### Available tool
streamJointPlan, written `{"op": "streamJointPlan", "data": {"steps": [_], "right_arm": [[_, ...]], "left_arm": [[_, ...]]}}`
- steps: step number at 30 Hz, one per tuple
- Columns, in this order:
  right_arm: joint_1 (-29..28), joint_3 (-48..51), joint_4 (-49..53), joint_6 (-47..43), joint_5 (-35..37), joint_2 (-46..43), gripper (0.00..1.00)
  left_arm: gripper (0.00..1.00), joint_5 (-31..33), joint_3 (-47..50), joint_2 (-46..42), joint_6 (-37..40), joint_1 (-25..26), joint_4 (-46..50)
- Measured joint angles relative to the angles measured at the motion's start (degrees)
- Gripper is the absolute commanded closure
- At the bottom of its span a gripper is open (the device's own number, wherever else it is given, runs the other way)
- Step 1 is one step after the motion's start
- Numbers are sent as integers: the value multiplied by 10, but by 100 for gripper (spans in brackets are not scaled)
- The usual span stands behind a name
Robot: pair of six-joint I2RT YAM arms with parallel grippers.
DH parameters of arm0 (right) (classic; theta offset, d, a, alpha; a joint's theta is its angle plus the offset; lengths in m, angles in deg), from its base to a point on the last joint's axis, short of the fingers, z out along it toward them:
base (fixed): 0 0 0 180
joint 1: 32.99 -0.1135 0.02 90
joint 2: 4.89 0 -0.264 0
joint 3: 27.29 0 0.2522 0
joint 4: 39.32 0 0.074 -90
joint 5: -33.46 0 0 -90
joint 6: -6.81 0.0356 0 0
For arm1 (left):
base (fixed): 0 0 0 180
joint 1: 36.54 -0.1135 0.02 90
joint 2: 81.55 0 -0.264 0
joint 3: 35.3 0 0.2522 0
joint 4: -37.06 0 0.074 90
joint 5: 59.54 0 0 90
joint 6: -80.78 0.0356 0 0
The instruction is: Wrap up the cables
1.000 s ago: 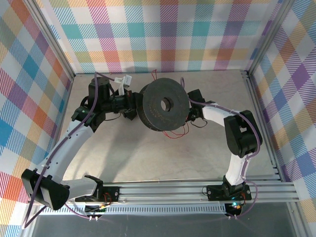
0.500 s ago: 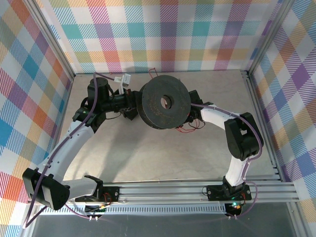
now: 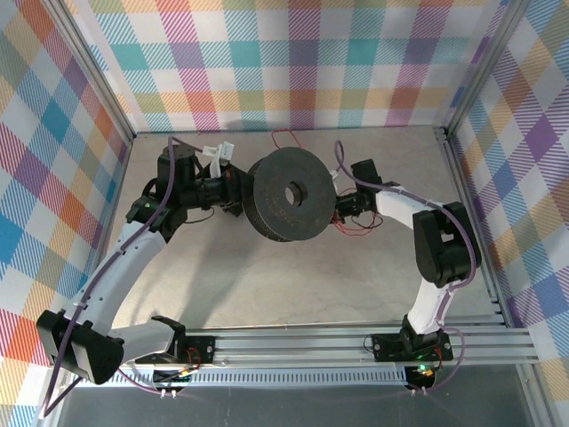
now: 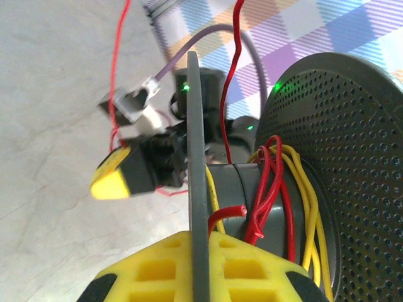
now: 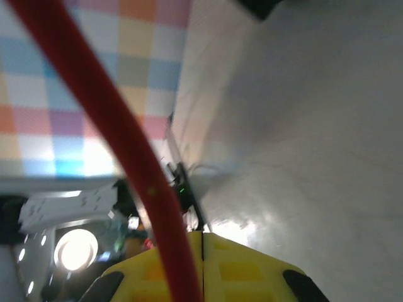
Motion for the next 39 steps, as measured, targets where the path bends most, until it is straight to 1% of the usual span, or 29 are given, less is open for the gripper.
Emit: {"op": "streamJointPlan", "data": {"steps": [4, 10, 13, 15, 18, 22, 26, 28, 35, 37, 39], "right_arm": [[29, -32, 32, 14, 80, 0, 100], [64, -126, 85, 34, 182, 1, 100], [71, -174, 107, 46, 211, 1, 100], [73, -205, 119, 54, 216, 2, 100], [61, -260, 144, 59, 221, 2, 100], [7, -320, 173, 54, 228, -2, 100], [-51, -317, 188, 37, 232, -37, 100], [-72, -300, 191, 26, 234, -71, 100], [-87, -164, 180, 6, 237, -246, 100], [-91, -126, 174, 4, 231, -283, 100], [-106, -95, 168, -2, 222, -307, 100]], "left_arm": [[100, 56, 0, 0, 46, 17, 71], [100, 192, -6, 1, 114, 76, 175], [100, 251, -6, 1, 132, 98, 203], [100, 290, -6, 4, 136, 109, 212], [100, 348, -8, 21, 140, 121, 223], [100, 427, -14, 65, 135, 124, 233], [100, 492, -37, 105, 120, 119, 246], [100, 508, -52, 116, 109, 112, 252], [100, 529, -92, 117, 54, 43, 249], [100, 530, -100, 117, 39, 29, 247], [100, 530, -110, 117, 24, 19, 245]]}}
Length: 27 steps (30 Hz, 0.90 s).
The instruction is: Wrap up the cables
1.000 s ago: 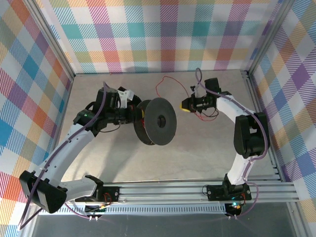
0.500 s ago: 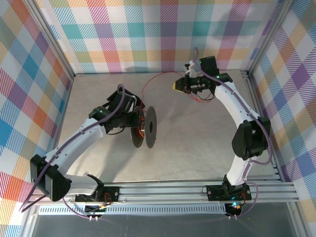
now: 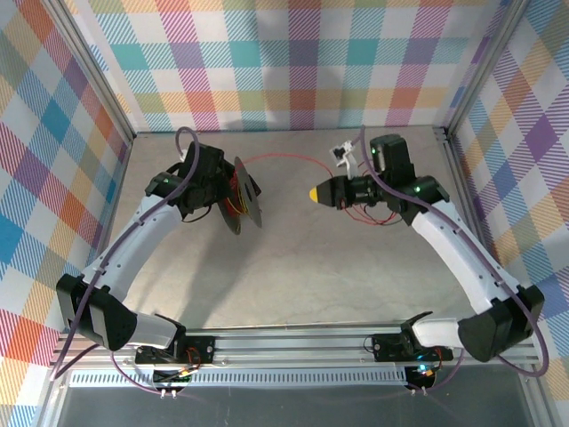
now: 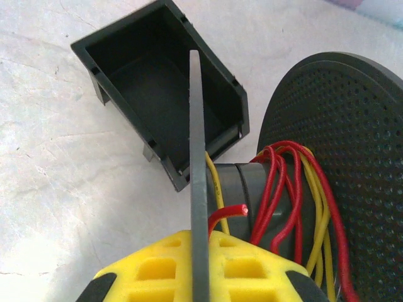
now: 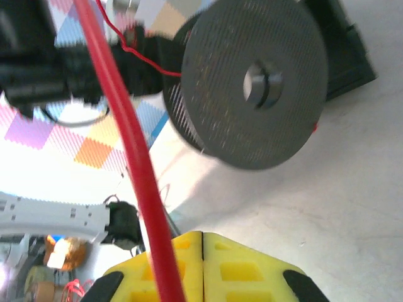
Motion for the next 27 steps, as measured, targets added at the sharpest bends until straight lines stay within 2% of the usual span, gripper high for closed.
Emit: {"op": "streamJointPlan", "data": {"steps": [7, 10, 14, 16, 21, 27], "right_arm": [[-65, 91, -5, -27, -12, -47, 100], [-69, 136, -6, -31, -8, -67, 100], [-70, 179, -6, -33, 33, -67, 100], [-70, 193, -9, -32, 54, -56, 100], [-73, 217, -55, -31, 89, -9, 100], [-72, 228, -111, -28, 101, 54, 100]], "left_arm": [[100, 3, -57, 5, -50, -40, -8], [100, 2, -85, 17, -71, -74, -10], [100, -15, -122, 33, -98, -131, -8], [100, -37, -139, 38, -111, -158, -8], [100, -139, -163, 41, -137, -215, 6], [100, -241, -164, 53, -164, -268, 17]]}}
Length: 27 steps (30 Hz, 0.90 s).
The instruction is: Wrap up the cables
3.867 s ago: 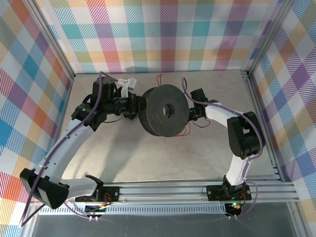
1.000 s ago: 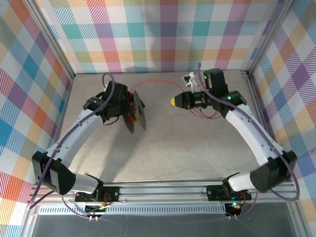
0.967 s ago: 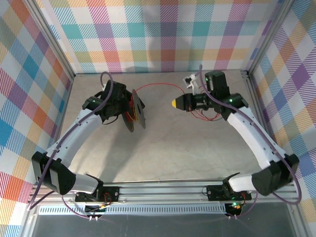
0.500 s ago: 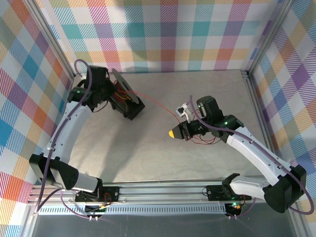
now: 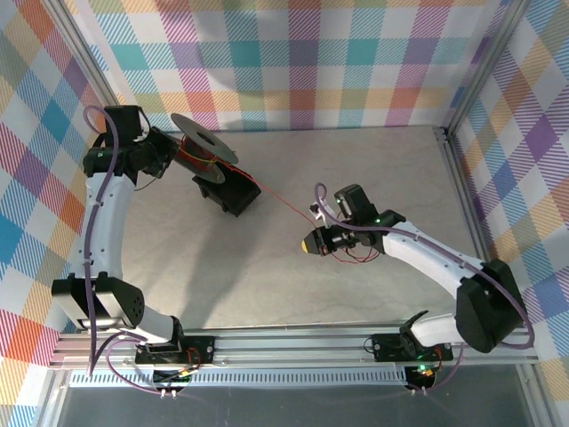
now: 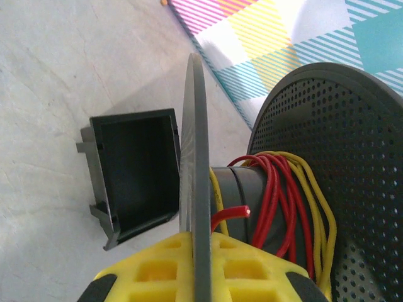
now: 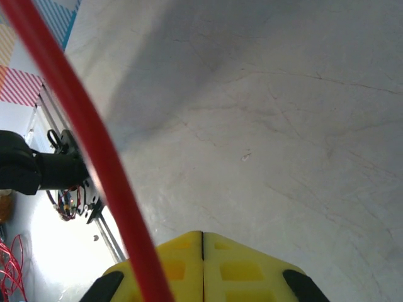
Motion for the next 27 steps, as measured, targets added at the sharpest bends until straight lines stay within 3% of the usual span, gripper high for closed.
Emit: {"op": "streamJointPlan", "data": {"steps": [8, 20, 27], "right_arm": [[33, 15, -86, 4, -14, 91, 100], [67, -6, -116, 10, -25, 150, 100], [115, -37, -98, -4, -40, 186, 100]], "left_arm": [[100, -121, 14, 2, -25, -38, -16], [100, -272, 23, 4, -27, -40, -86], [100, -312, 23, -8, 20, -11, -84]]}}
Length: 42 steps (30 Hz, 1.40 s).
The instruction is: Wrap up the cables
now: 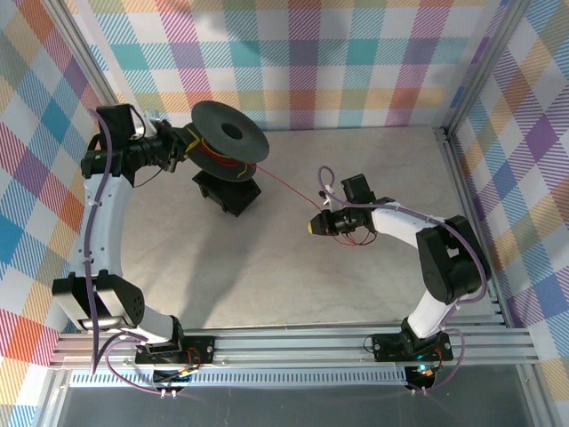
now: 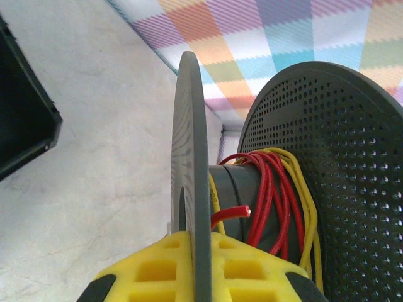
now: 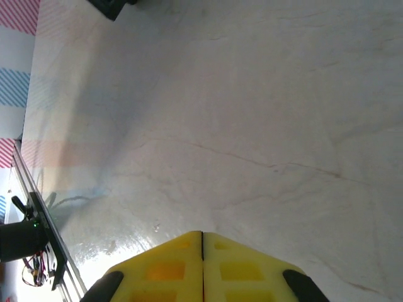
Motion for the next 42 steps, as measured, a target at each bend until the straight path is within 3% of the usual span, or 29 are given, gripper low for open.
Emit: {"op": "streamJointPlan", "data": {"steps": [7, 15, 21, 31, 42], "right_arm": [[47, -41, 42, -17, -29, 39, 100], [84, -107, 120, -33, -39, 83, 100], [116, -160, 183, -48, -45, 102, 100], [131, -240, 287, -59, -15, 114, 100], [134, -327, 361, -59, 19, 106, 100]], "left_arm": [[100, 1, -8, -35, 80, 64, 47], [100, 54, -17, -60, 178, 165, 103], [100, 138, -16, -80, 247, 252, 139], [100, 332, 29, -99, 311, 433, 156], [100, 455, 63, -52, 339, 510, 141]]}}
